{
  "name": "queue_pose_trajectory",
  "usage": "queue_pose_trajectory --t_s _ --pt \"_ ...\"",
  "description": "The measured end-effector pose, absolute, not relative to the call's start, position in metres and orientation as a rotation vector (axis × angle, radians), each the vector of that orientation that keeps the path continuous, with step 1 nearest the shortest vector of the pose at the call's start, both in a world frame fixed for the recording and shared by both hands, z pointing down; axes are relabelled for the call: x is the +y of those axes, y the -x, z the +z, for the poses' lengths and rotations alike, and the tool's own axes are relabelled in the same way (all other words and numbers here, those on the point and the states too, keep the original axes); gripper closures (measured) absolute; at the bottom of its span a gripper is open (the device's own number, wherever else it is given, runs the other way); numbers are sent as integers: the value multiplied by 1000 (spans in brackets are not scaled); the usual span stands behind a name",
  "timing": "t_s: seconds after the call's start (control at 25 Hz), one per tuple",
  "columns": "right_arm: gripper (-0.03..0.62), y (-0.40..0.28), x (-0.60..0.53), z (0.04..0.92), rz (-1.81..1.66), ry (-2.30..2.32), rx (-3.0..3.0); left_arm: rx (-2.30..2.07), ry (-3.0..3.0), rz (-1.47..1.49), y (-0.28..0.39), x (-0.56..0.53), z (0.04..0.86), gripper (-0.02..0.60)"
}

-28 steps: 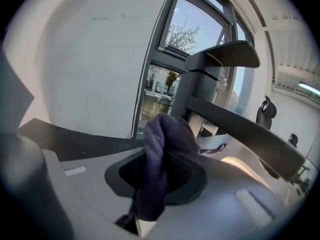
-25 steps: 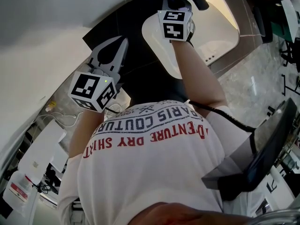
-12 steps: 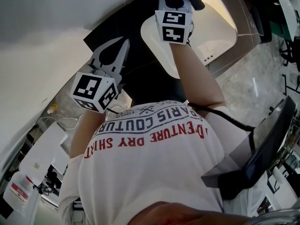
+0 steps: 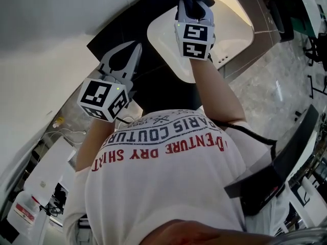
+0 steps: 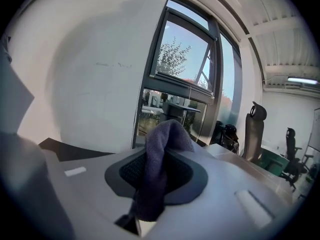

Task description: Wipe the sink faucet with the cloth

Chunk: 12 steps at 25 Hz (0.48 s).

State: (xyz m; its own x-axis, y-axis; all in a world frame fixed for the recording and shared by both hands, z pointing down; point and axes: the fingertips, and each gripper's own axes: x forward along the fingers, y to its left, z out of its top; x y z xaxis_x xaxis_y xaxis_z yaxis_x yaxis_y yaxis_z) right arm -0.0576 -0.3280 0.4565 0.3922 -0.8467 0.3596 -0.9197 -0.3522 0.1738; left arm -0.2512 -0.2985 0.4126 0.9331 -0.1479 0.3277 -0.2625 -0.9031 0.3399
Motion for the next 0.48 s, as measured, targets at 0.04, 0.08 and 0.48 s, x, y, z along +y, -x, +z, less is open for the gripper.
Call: queue_pose_trajectory --t_s 0.04,0.08,0.48 --pt "525 57 -320 457 297 -2308 -1529 -290 -2707 417 249 -296 413 580" --pt "525 57 -311 457 301 -2308 -1524 -282 -2709 416 247 -294 412 580" --pt "525 63 -266 441 317 -2304 -1597 -242 -2739 434 247 -277 401 580"
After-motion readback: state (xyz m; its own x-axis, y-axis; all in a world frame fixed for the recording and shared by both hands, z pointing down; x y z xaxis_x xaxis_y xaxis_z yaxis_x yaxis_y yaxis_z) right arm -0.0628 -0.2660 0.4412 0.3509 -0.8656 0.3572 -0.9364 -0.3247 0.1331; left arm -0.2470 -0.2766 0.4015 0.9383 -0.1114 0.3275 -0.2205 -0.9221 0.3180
